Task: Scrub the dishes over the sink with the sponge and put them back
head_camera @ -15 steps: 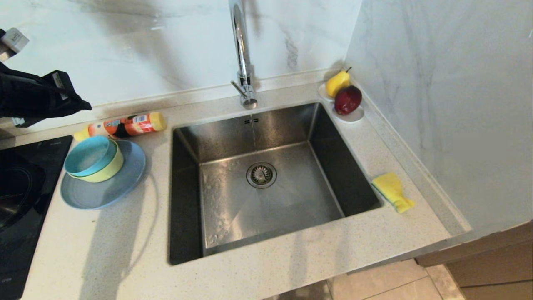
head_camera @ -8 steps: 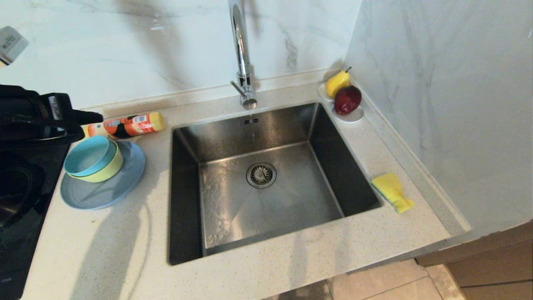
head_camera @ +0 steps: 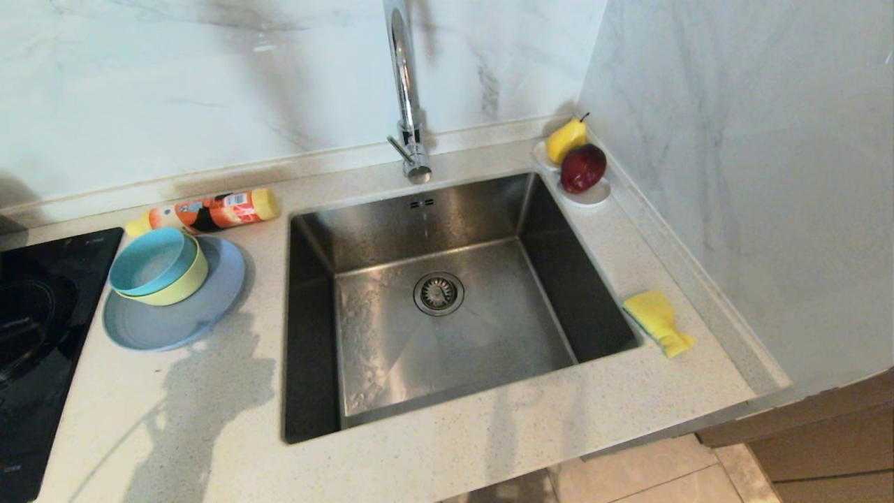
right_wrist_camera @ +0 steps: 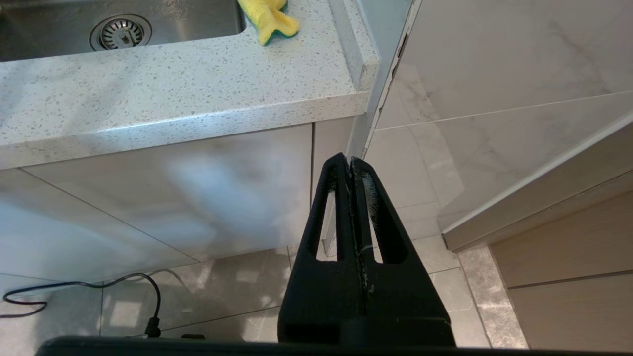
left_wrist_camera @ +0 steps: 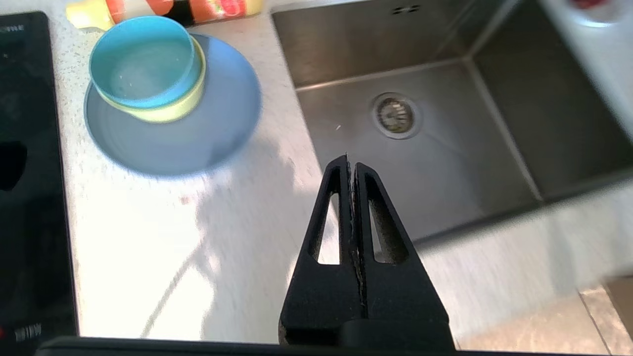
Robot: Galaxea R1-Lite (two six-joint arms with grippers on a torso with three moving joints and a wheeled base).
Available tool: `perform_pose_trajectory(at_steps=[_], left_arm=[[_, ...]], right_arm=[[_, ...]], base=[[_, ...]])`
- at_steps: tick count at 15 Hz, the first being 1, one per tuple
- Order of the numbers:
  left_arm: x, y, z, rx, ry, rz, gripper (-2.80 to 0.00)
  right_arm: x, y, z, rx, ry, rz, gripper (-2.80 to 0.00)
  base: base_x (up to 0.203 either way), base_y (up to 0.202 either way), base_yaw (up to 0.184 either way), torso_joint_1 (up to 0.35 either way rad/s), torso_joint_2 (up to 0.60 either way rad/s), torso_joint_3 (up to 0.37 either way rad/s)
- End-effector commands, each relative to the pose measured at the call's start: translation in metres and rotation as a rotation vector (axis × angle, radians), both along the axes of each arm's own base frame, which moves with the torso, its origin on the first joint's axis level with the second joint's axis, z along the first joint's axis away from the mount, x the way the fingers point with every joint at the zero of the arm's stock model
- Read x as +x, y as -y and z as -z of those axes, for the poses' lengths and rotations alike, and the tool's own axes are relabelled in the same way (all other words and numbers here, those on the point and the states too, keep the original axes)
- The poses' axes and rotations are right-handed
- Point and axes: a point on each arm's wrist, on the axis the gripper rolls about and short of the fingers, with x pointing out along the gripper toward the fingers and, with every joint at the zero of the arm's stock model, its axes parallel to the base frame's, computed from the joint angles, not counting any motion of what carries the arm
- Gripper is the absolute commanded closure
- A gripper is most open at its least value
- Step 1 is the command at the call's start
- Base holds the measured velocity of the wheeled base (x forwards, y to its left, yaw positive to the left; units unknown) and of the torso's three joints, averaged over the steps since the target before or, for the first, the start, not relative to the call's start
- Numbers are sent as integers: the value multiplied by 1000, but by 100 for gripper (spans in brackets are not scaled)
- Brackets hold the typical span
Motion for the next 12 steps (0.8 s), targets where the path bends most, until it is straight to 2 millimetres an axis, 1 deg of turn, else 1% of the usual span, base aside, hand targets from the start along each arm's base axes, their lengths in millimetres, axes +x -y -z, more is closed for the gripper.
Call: perform_pose_trajectory(at_steps=[1,2,3,4,7,9,10,12], left_arm=[[-62,3,32,14,164,53,0],[-71,4,50,25,165,87,0],[-74,5,69,32,133,107,0],[-73,5,86,35,90,103,0],[-62,2,130,92,-8,-2,0],[-55,0,156,131,-3,-64,0],[-54,-1,161,152,42,-96,0],[-61,-1,167,154,80,-107,0]], right_arm=[[0,0,0,0,-2,0,0],[0,0,0,0,-2,0,0],[0,0,0,-1,-2,0,0],[0,0,0,0,-2,0,0],[0,0,0,0,-2,0,0],[0,0,0,0,-2,0,0],[0,0,0,0,-2,0,0],[0,0,0,0,-2,0,0]], base=[[0,0,0,0,0,0],[0,0,0,0,0,0],[0,0,0,0,0,0],[0,0,0,0,0,0],[0,0,0,0,0,0],[0,0,0,0,0,0],[0,0,0,0,0,0],[0,0,0,0,0,0]])
